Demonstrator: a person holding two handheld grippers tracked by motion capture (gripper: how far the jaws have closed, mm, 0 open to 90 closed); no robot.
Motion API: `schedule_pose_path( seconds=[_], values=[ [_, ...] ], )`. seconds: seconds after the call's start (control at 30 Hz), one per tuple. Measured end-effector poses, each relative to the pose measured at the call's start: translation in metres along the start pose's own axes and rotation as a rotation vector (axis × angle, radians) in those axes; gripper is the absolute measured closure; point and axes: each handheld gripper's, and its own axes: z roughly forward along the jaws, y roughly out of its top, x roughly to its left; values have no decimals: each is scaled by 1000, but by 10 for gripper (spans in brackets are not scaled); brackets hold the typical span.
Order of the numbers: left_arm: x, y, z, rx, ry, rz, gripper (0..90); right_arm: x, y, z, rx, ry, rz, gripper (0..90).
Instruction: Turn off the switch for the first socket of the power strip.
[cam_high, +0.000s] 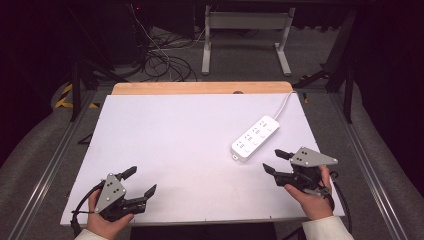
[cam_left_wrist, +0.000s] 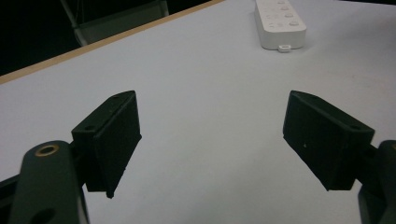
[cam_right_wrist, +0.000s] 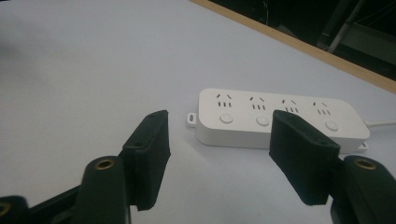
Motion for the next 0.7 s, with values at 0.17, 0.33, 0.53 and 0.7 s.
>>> schedule_pose_path(
  seconds=[0.17,0.33,0.53,0.7],
  values=[
    [0,0,0,1,0,1,192,-5,8,1,15,7,-3,389],
    [0,0,0,0,3,-1,192,-12,12,2,30,16,15,393],
    [0,0,0,1,4,3,192,-16,15,2,25,35,14,537],
    [0,0,0,2,7,3,193,-16,19,4,53,56,-5,698]
  ],
)
